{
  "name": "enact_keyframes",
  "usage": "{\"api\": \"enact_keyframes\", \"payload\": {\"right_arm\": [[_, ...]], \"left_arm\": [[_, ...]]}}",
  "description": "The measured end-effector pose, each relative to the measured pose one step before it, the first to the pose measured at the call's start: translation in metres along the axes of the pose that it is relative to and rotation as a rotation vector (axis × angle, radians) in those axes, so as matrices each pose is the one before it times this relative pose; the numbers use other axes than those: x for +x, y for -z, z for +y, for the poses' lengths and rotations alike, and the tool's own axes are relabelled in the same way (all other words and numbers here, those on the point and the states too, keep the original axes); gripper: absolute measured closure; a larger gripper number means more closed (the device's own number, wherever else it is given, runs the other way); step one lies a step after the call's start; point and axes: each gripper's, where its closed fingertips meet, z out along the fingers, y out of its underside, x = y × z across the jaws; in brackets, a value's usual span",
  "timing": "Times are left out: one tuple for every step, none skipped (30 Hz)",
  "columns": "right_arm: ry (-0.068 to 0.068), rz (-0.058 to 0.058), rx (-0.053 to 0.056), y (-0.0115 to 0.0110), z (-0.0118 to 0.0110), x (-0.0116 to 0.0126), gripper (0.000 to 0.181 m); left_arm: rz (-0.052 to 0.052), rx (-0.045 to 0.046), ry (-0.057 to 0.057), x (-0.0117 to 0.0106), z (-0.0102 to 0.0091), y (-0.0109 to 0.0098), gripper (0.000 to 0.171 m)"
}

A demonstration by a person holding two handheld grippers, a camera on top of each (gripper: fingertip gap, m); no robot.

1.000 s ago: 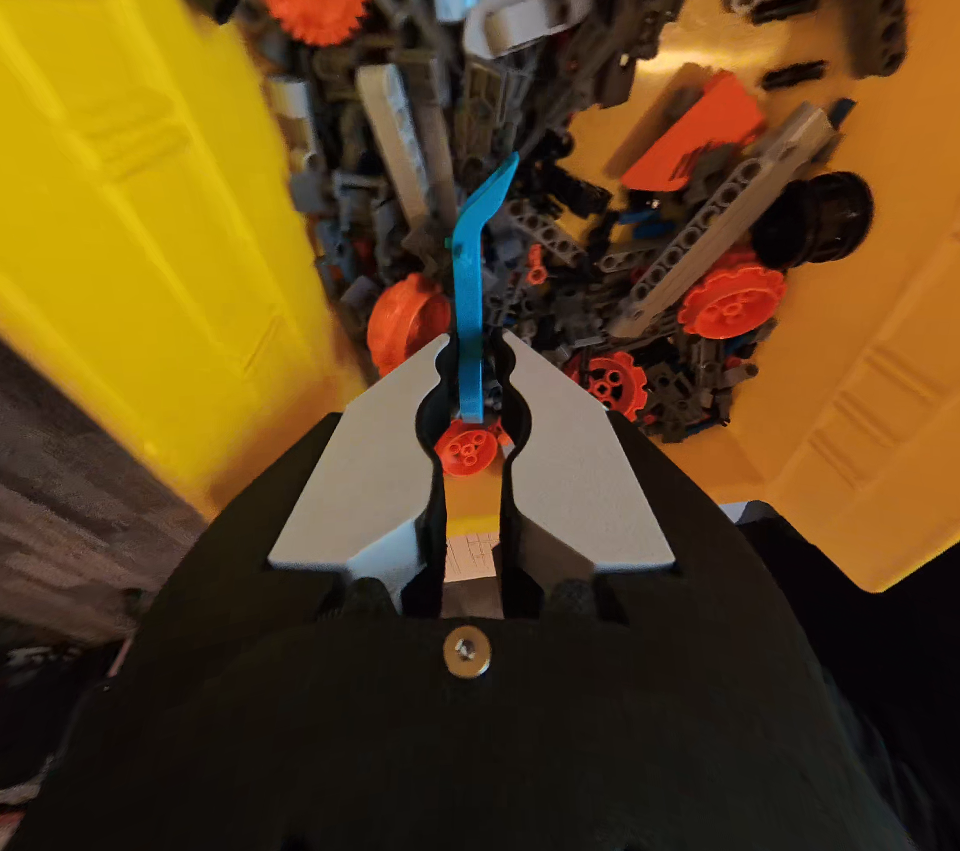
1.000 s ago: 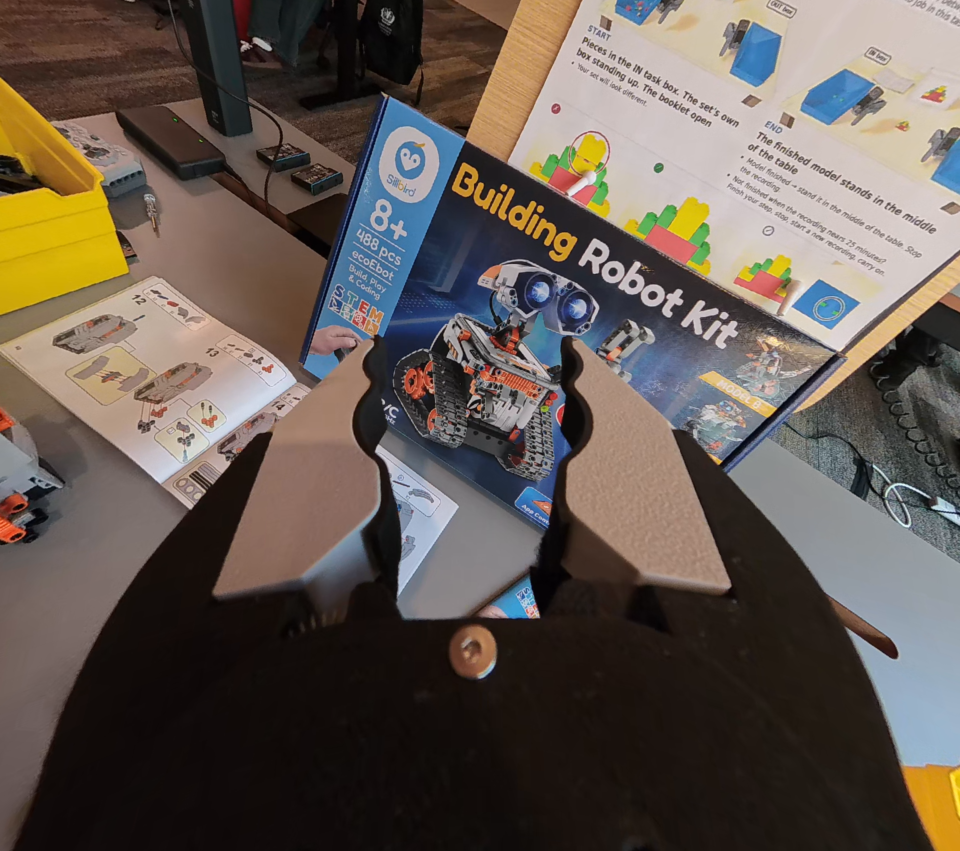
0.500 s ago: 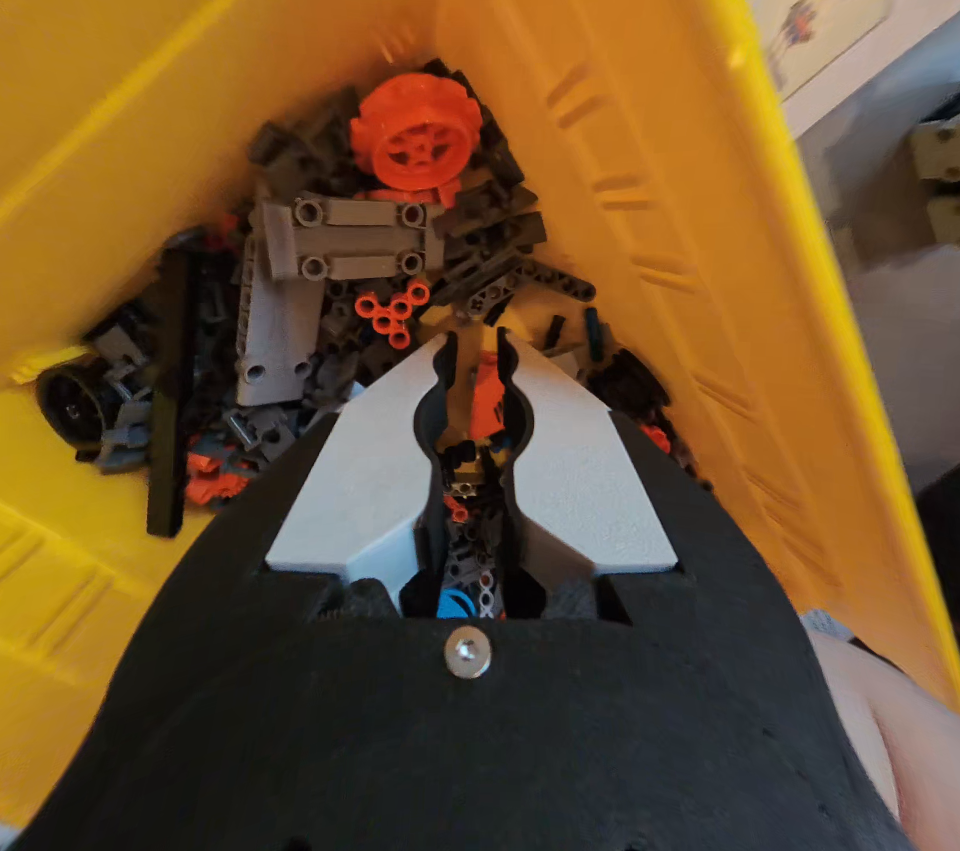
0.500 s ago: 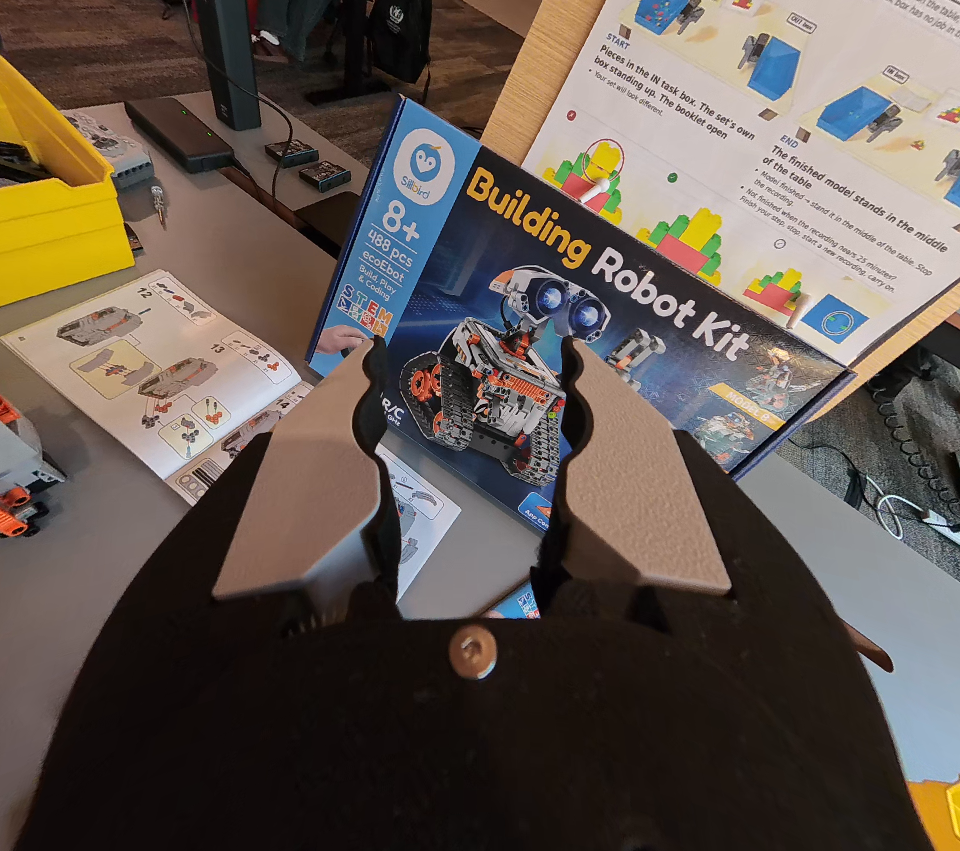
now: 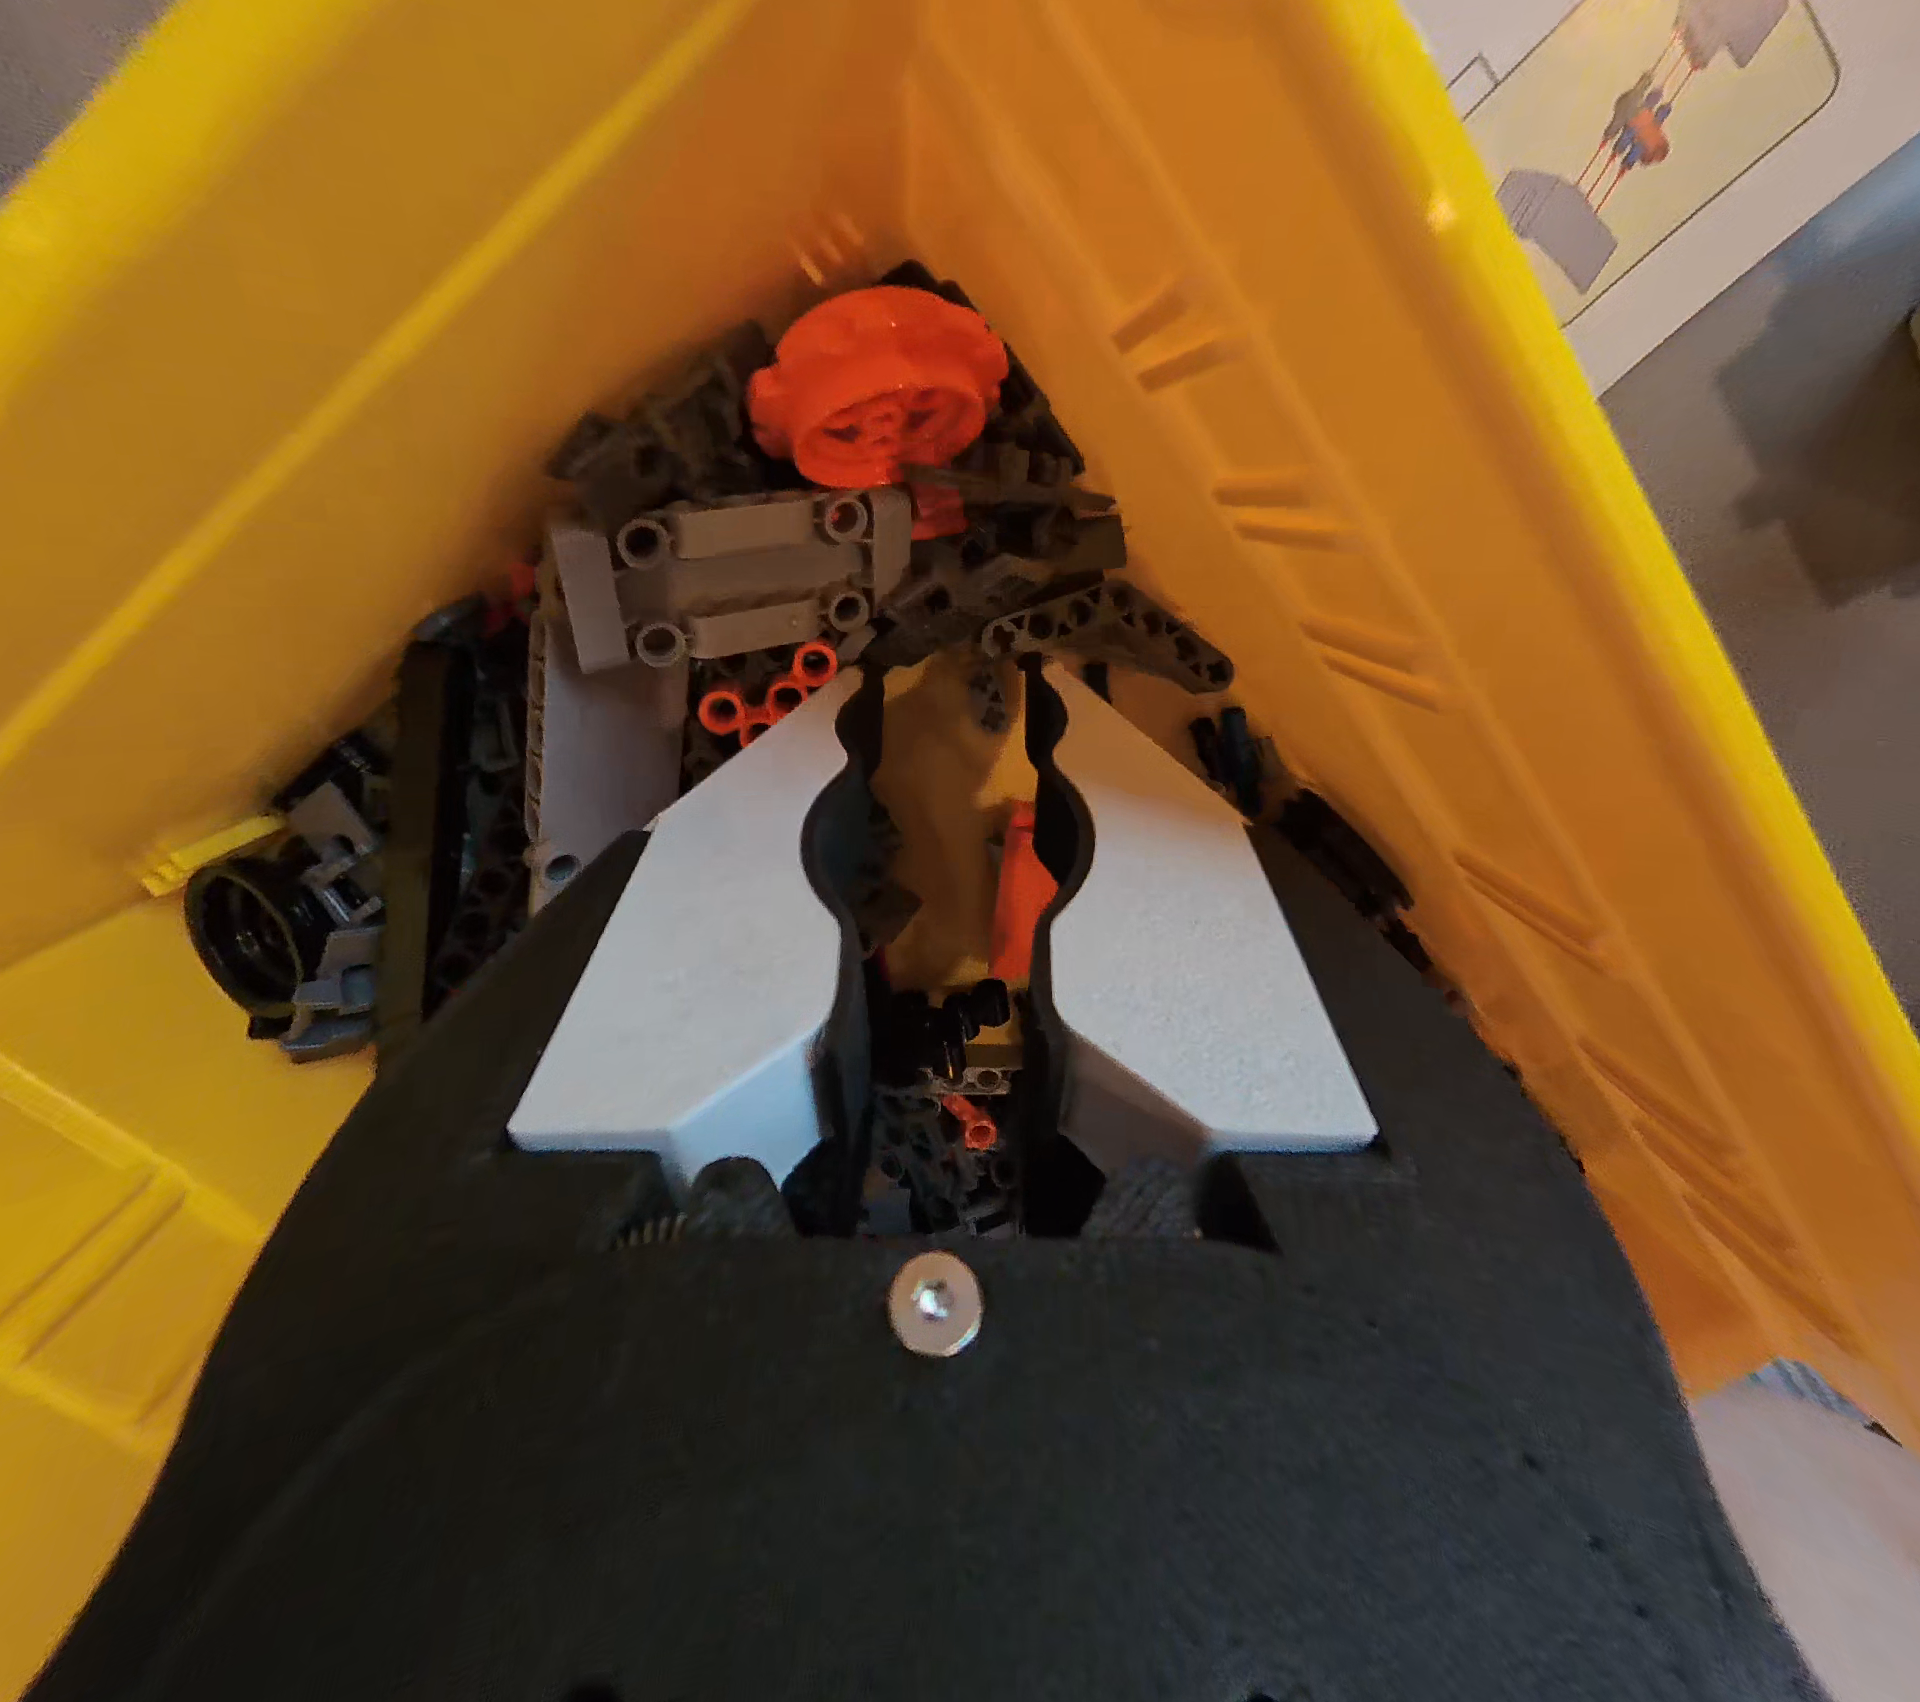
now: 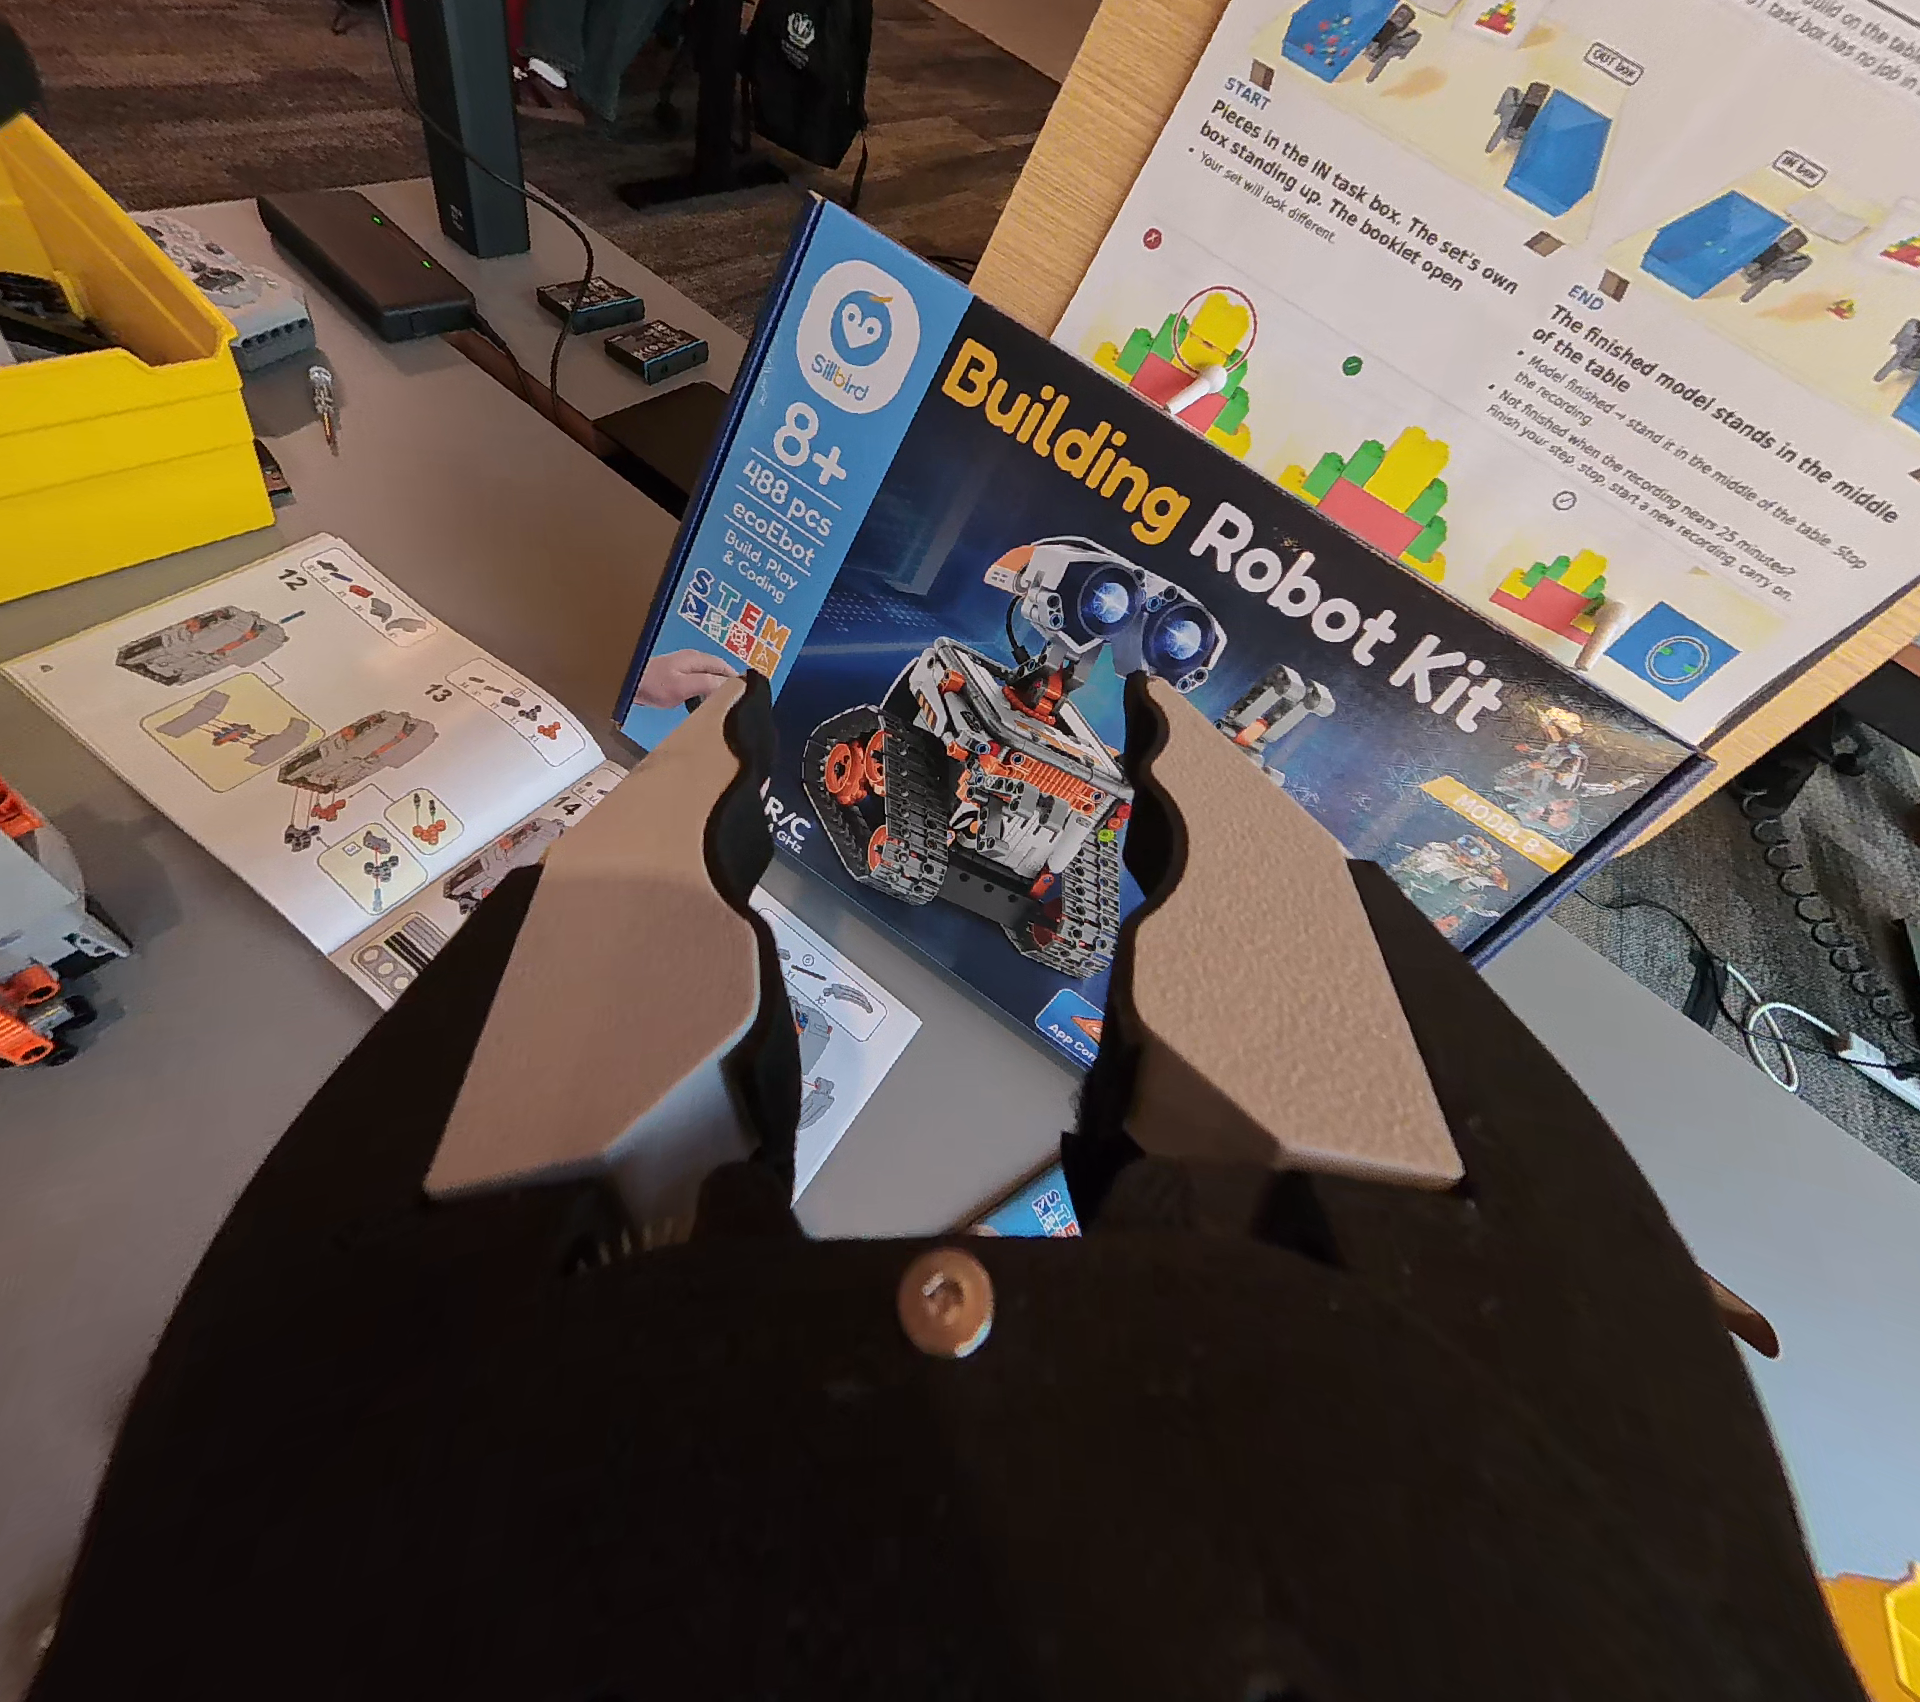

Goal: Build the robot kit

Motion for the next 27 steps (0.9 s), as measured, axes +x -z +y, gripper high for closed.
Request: {"api": "enact_keyframes", "payload": {"right_arm": [[0.0012, -0.001, -0.0016, -0.00023, 0.00037, -0.00023, 0.115], [0.0005, -0.001, -0.0017, -0.0001, 0.00032, -0.00028, 0.115], [0.0011, 0.0002, -0.0006, 0.00006, 0.00002, -0.0001, 0.115], [0.0022, 0.0005, 0.0003, 0.00012, -0.00019, 0.0, 0.115], [0.0023, 0.0006, 0.0009, 0.00041, -0.00039, -0.00005, 0.115], [0.002, -0.0001, 0.0011, 0.00027, -0.00035, -0.00016, 0.115], [0.0016, -0.0002, 0.0006, 0.00026, -0.00012, -0.00002, 0.115], [0.0017, 0.0003, 0.0002, 0.00019, -0.00021, 0.00005, 0.115], [0.0014, 0.0011, -0.0004, 0.0002, -0.00004, 0.0001, 0.115], [0.0014, 0.0014, 0.0003, 0.00031, -0.00017, 0.00023, 0.115], [0.0014, 0.0001, 0.001, 0.00026, -0.00027, 0.00004, 0.115], [0.0011, -0.0006, 0.0007, 0.00037, -0.00021, -0.00012, 0.115], [0.0014, -0.0007, 0.0003, 0.00022, -0.0002, -0.00002, 0.115], [0.0017, 0.0002, 0.0001, 0.00029, -0.00005, 0.00004, 0.115], [0.002, 0.0009, -0.0003, 0.00014, -0.00004, 0.00025, 0.115], [0.0021, 0.0009, -0.0001, 0.00013, 0.00008, 0.00031, 0.115], [0.0011, 0.0004, -0.0002, 0.0001, 0.00004, 0.00009, 0.116], [0.0004, 0.0002, 0.0, -0.00009, -0.00001, 0.0001, 0.115], [0.0002, -0.0007, -0.0005, -0.00017, 0.00013, -0.00002, 0.115], [0.0007, -0.0013, -0.0006, -0.0003, 0.0001, -0.00036, 0.115], [0.001, -0.001, -0.0016, -0.00027, 0.00033, -0.00033, 0.115], [0.0019, -0.0004, -0.0017, -0.00029, 0.00029, -0.00026, 0.115], [0.0021, 0.0005, -0.0013, -0.00023, 0.00012, -0.00022, 0.115], [0.0022, -0.0002, -0.0007, -0.00016, -0.00004, -0.00032, 0.115], [0.0024, -0.0009, -0.0009, -0.00018, -0.00005, -0.00049, 0.115], [0.0031, -0.0007, -0.0004, 0.0, -0.00005, -0.00042, 0.115], [0.003, 0.0002, -0.0002, -0.0001, -0.00009, -0.00025, 0.115]], "left_arm": [[0.0094, 0.00439, 0.0132, 0.0, -0.00029, -0.00017, 0.145], [0.0115, 0.00053, 0.0174, -0.00004, 0.0003, -0.00053, 0.145], [0.0118, 0.00313, 0.0209, -0.00005, -0.00039, 0.00011, 0.144], [0.0127, 0.00705, 0.0233, 0.00013, -0.00104, 0.00082, 0.144], [0.0131, 0.00539, 0.0231, 0.00018, -0.00071, 0.00082, 0.144], [0.0096, 0.0034, 0.0183, -0.00001, -0.00025, 0.00087, 0.143], [0.0002, -0.00413, 0.0104, -0.00077, 0.00133, 0.00076, 0.144], [-0.0095, -0.01672, 0.0038, -0.00154, 0.00375, 0.00031, 0.146], [-0.0104, -0.02664, -0.0001, -0.00097, 0.00528, -0.00014, 0.15], [-0.0081, -0.02298, -0.0023, -0.00041, 0.00434, -0.00038, 0.152], [-0.0087, -0.00938, -0.0017, -0.00087, 0.00173, 0.00008, 0.152], [-0.0084, 0.00549, 0.0033, -0.00157, -0.0007, 0.00105, 0.153], [-0.0031, 0.0155, 0.0117, -0.00181, -0.00188, 0.00182, 0.153], [0.0024, 0.00922, 0.0189, -0.00156, -0.00025, 0.00193, 0.153], [-0.004, -0.00633, 0.0197, -0.00279, 0.00267, 0.0013, 0.155], [-0.0171, -0.0151, 0.0146, -0.0047, 0.00435, 0.00107, 0.157], [-0.0178, -0.01064, 0.0101, -0.0046, 0.00397, 0.00086, 0.158], [-0.0031, 0.00129, 0.0103, -0.00251, 0.00182, 0.00116, 0.16], [0.0021, 0.0088, 0.014, -0.00191, 0.00015, 0.00148, 0.159], [-0.0029, 0.00953, 0.0174, -0.00269, -0.0002, 0.00185, 0.159], [-0.007, 0.00328, 0.0176, -0.00292, 0.00068, 0.00144, 0.156], [-0.0059, -0.00623, 0.0115, -0.00233, 0.00215, 0.00051, 0.149], [0.0067, -0.00784, 0.0022, 0.00033, 0.00223, -0.00027, 0.15], [0.0102, -0.0022, -0.003, 0.00151, 0.00089, -0.00027, 0.151], [0.0028, -0.00107, -0.0026, 0.00085, 0.0002, 0.00002, 0.151], [0.0062, -0.00498, -0.001, 0.00203, 0.0002, 0.00023, 0.152], [0.0191, -0.0067, -0.0045, 0.00527, -0.00001, 0.00039, 0.157]]}}
